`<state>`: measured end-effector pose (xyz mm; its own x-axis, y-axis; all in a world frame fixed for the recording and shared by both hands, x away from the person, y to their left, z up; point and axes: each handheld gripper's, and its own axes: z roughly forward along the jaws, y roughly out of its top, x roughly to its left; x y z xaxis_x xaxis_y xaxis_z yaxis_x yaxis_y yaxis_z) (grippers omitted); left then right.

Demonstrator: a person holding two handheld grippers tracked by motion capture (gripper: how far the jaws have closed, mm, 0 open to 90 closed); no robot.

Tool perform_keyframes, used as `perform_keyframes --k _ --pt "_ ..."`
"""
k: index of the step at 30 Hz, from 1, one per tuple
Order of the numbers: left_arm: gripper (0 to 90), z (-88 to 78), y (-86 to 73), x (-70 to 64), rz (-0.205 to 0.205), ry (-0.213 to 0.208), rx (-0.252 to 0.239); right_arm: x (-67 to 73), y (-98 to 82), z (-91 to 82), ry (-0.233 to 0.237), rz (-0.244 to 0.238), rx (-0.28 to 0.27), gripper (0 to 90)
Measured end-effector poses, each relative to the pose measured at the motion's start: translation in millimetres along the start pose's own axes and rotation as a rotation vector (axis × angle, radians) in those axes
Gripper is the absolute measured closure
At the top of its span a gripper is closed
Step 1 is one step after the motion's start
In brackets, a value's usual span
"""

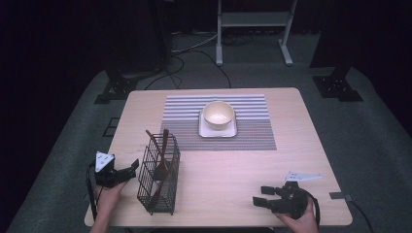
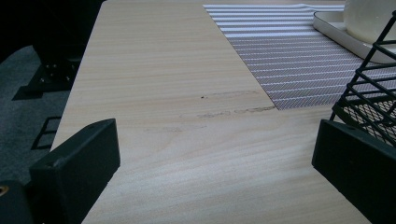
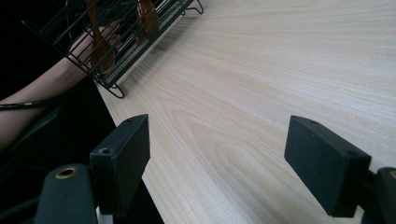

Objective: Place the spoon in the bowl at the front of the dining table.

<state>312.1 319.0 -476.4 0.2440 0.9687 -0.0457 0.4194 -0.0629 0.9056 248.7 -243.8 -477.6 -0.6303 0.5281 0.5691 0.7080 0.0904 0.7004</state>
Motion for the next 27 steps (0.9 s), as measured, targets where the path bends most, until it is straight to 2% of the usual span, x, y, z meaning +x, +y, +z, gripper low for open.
perform_keyframes --k 10,27 --pt "0.0 -0.4 -0.2 -0.1 0.000 0.003 -0.004 -0.5 4.6 2.5 -0.011 -0.014 -0.009 21.2" --pt "0.0 -1.3 -0.5 0.9 -0.007 0.000 -0.007 12.6 27.8 21.1 0.017 -0.061 0.036 21.2"
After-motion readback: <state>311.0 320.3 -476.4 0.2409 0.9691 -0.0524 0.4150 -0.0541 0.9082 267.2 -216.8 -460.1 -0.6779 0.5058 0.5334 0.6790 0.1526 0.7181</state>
